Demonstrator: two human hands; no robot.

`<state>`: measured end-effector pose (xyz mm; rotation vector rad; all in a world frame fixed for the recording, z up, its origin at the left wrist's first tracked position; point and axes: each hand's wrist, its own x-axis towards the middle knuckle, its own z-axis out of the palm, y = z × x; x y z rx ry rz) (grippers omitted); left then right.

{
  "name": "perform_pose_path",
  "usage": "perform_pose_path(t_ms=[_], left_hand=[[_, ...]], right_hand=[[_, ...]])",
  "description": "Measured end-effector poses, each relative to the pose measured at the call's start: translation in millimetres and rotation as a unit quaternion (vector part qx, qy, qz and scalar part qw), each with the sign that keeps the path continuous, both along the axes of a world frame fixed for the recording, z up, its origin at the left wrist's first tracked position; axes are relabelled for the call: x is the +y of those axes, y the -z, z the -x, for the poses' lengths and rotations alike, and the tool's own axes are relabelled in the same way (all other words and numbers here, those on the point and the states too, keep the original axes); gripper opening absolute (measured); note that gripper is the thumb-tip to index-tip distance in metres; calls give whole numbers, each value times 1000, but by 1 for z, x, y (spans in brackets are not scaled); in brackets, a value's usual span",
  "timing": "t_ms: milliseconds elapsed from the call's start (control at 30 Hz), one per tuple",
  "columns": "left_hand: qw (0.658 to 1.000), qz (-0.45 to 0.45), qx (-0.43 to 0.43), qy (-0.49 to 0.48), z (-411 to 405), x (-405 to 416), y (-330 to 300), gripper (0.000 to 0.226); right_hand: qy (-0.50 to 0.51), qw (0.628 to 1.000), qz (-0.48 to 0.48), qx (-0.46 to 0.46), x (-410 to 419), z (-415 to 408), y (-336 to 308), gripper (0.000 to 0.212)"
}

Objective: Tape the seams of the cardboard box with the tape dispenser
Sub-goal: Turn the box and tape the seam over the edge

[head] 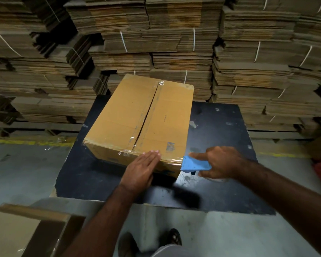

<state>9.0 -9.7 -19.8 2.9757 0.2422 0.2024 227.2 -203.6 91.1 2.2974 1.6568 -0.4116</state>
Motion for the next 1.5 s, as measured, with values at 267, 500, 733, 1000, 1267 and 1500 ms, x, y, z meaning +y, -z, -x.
perform_pose_path(t_ms=[267, 500, 733, 1000, 1267, 1500], left_hand=[[1000, 11, 0, 22, -20, -41, -8, 85], [998, 20, 15, 61, -29, -47, -2, 90], [998, -2, 46, 40, -30, -52, -5, 95], [991, -81, 109, 17, -46, -69, -6, 87], [989, -88, 119, -2, -49, -70, -14, 80], [994, -71, 78, -16, -50, -75, 5, 104]], right_hand=[[-44, 997, -46, -45, -1, 5, 10, 68], [-20, 997, -69, -3, -28, -12, 20, 73], [1, 999, -45, 26, -53, -23, 32, 74], [-10, 998, -53, 40, -30, -23, 58, 73], [100, 990, 6, 102, -46, -48, 110, 76], [344, 934, -94, 36, -60, -17, 159, 67]])
